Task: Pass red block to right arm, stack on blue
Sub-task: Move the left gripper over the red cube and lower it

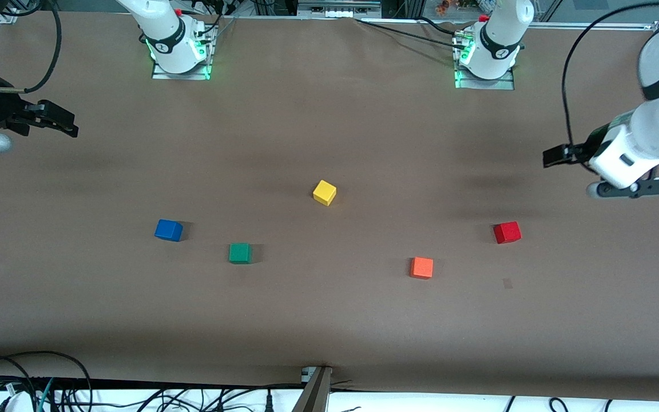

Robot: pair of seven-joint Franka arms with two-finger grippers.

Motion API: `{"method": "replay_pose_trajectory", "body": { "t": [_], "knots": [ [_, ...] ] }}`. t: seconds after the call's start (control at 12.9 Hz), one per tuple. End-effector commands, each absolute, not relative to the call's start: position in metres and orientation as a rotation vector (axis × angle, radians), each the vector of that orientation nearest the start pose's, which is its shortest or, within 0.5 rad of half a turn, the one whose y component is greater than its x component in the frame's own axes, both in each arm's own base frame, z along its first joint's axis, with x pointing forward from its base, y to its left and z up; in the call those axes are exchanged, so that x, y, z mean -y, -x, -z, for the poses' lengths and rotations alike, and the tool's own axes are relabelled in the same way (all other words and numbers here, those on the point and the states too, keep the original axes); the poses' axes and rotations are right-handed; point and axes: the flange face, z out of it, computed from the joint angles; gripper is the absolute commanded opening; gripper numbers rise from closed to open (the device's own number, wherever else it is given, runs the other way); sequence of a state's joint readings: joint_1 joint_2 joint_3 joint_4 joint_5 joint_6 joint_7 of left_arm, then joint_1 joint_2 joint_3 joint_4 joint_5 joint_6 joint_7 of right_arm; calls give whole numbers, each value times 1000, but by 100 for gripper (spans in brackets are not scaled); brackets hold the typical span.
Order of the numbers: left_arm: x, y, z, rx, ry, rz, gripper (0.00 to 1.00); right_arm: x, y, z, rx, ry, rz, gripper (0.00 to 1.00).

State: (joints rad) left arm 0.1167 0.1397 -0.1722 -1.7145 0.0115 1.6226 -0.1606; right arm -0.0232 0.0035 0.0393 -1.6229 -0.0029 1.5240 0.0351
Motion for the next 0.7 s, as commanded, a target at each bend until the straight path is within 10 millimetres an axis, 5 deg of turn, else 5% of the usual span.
{"method": "replay_pose_trajectory", "body": {
  "t": [0.0,0.62],
  "knots": [
    [29,-573,-447,230,3103,-348,100,-9,-546,-600,-46,3132,-164,100],
    [20,-613,-316,278,3137,-277,100,-6,-546,-599,-55,3130,-166,100]
  ]
}}
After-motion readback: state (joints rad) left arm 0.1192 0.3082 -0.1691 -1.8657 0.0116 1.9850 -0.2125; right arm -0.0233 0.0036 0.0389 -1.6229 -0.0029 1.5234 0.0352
